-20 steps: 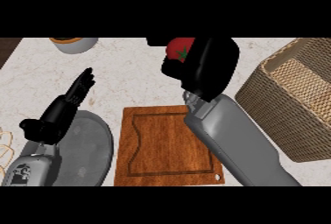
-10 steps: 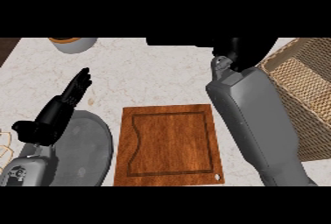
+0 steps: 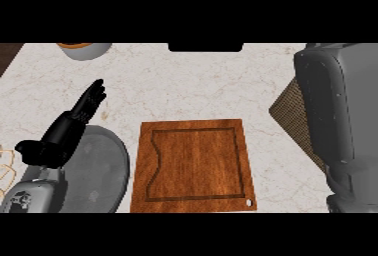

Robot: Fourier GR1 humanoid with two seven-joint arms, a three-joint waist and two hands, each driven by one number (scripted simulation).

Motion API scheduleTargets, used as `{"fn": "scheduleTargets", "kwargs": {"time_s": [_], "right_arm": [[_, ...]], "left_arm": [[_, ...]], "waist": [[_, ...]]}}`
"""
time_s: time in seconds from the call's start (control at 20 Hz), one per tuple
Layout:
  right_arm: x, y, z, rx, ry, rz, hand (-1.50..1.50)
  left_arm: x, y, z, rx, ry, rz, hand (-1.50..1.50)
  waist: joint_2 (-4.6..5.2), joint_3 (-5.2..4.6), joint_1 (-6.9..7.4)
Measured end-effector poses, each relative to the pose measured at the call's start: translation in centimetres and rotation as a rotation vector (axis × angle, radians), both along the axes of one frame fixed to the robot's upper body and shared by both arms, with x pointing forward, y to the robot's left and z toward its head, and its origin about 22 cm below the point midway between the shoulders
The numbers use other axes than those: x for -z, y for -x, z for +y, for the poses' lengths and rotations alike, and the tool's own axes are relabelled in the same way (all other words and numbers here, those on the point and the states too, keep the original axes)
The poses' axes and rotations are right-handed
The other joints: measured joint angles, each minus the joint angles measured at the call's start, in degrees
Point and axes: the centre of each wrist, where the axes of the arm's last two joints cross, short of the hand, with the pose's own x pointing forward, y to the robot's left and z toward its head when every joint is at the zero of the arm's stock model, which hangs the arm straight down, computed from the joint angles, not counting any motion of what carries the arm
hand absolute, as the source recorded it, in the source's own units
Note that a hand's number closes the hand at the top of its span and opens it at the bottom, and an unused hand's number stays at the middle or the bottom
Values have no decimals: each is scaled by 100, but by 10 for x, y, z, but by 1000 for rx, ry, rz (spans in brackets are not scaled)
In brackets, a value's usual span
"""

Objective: Pick the tomato from the cutting board and place it in the basket

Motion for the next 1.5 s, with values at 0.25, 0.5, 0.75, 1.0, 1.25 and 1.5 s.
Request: {"fn": "scheduleTargets", "kwargs": {"time_s": [0.25, 0.5, 0.75, 1.0, 1.25, 1.5], "right_arm": [[4, 2, -44, 84, -27, -17, 150], [17, 8, -75, 124, -71, 4, 150], [36, 16, -112, 144, -108, 33, 150], [63, 21, -138, 183, -90, 27, 150], [90, 28, -165, 213, -42, 26, 150], [98, 35, -184, 259, -46, -85, -150]], "left_arm": [[-2, -1, 6, -6, -5, -2, 0], [-1, -6, -1, -7, -4, 1, 0], [5, 3, -2, -8, -3, -2, 0], [1, 0, 3, -6, -4, -9, 0], [-2, 2, 2, -2, -12, -5, 0], [-3, -1, 1, -3, -6, -9, 0]], "waist": [[-8, 1, -39], [-10, 1, -48], [-10, 1, -34], [-2, 2, -22], [-1, 3, -17], [-5, -12, -20]]}}
